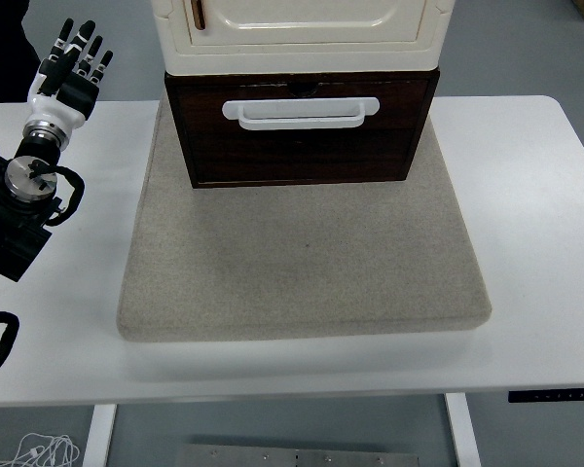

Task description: Open the drawer under the combination cabinet

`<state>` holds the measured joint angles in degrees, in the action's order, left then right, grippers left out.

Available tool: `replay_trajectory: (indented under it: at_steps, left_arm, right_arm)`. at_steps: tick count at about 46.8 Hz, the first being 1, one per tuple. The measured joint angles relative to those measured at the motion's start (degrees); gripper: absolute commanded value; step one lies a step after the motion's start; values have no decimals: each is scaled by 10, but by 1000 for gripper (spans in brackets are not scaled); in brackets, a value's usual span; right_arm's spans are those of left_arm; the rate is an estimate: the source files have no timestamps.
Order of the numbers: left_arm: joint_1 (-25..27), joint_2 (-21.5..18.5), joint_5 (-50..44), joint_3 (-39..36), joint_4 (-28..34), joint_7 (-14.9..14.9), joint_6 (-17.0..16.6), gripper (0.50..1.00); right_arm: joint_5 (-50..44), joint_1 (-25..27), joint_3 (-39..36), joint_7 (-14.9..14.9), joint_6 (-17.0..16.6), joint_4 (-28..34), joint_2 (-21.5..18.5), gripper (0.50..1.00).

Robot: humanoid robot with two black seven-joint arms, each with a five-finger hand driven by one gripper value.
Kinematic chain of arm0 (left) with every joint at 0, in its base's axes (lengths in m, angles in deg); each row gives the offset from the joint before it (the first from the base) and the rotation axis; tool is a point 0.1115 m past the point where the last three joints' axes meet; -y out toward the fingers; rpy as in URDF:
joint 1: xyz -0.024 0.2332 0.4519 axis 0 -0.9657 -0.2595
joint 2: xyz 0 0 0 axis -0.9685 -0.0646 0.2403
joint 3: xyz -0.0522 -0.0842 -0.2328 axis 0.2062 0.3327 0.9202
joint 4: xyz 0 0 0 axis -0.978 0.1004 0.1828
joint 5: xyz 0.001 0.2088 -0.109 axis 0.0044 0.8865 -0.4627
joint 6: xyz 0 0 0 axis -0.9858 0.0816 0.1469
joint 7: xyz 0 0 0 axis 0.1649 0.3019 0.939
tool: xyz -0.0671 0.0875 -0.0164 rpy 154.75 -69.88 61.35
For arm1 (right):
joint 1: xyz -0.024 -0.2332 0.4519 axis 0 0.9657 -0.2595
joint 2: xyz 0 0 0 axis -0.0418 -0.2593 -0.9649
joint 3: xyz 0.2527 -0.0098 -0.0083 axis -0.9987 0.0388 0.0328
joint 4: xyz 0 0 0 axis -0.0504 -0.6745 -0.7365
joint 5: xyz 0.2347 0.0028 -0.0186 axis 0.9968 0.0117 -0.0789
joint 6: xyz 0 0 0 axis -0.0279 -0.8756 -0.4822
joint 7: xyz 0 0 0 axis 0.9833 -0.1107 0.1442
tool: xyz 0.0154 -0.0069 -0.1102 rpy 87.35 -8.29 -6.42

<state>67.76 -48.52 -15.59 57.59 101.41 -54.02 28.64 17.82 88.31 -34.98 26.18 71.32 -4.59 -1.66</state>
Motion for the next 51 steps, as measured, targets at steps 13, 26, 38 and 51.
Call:
replay_trajectory:
  at_steps: [13, 26, 38, 51]
  left_arm:
    - [0, 0, -5, 4, 0, 0, 0, 1000]
    - [16, 2, -7, 6, -2, 0, -9, 1000]
    - [33, -4, 2, -5, -3, 0, -40, 1000]
    - [64, -54, 19, -15, 1, 3, -72, 1000]
  right_arm:
    - [0, 0, 0, 0, 0, 0, 0, 926]
    - [0, 0, 0, 0, 0, 0, 0, 928]
    - [0, 0, 0, 0, 0, 0, 0, 928]
    - [0, 0, 0, 0, 0, 0, 0, 928]
